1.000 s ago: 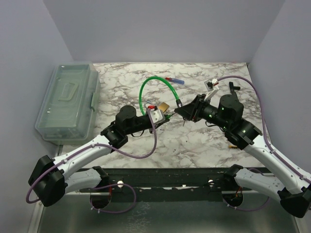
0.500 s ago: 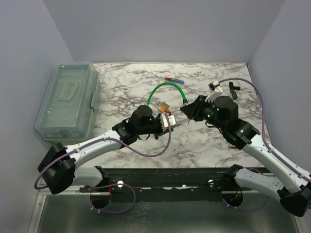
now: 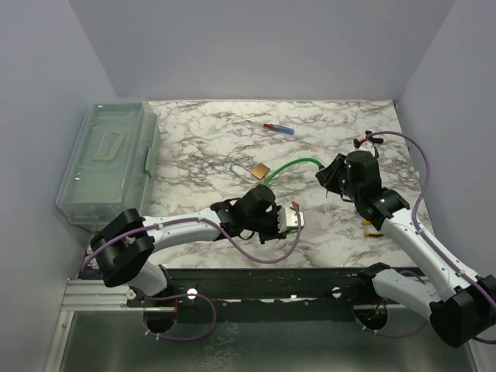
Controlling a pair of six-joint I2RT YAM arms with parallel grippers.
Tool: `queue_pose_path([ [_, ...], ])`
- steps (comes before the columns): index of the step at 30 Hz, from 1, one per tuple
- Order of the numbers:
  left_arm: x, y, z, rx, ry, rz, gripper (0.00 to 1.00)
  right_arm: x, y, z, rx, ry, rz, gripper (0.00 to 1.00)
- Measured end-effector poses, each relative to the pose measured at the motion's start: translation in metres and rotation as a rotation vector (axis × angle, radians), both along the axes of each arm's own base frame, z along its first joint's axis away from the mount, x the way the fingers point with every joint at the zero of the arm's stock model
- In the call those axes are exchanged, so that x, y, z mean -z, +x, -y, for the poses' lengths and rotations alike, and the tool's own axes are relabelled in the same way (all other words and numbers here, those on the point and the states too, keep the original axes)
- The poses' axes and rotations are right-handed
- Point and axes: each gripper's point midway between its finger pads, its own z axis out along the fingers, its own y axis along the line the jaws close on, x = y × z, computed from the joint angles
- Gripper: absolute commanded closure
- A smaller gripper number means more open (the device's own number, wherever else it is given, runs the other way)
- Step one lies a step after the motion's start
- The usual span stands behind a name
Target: Unlock with the key
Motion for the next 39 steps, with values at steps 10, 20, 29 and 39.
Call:
queue_pose_path([
  [10, 0.057, -0.031, 0.002, 0.08, 0.195, -0.087, 0.81, 0.043, 0.002, 0.024, 0.063, -0.022, -0.099, 1.0],
  [20, 0.071, -0.037, -0.006, 0.08, 0.277, -0.082, 0.63, 0.053, 0.014, 0.05, 0.135, 0.0, -0.12, 1.0],
  [29, 0.075, -0.041, -0.011, 0.072, 0.304, -0.106, 0.25, 0.056, 0.025, 0.058, 0.139, 0.027, -0.121, 1.0],
  [39, 0.065, -0.049, -0.009, 0.071, 0.285, -0.152, 0.01, 0.056, 0.029, 0.055, 0.123, 0.042, -0.106, 1.0],
])
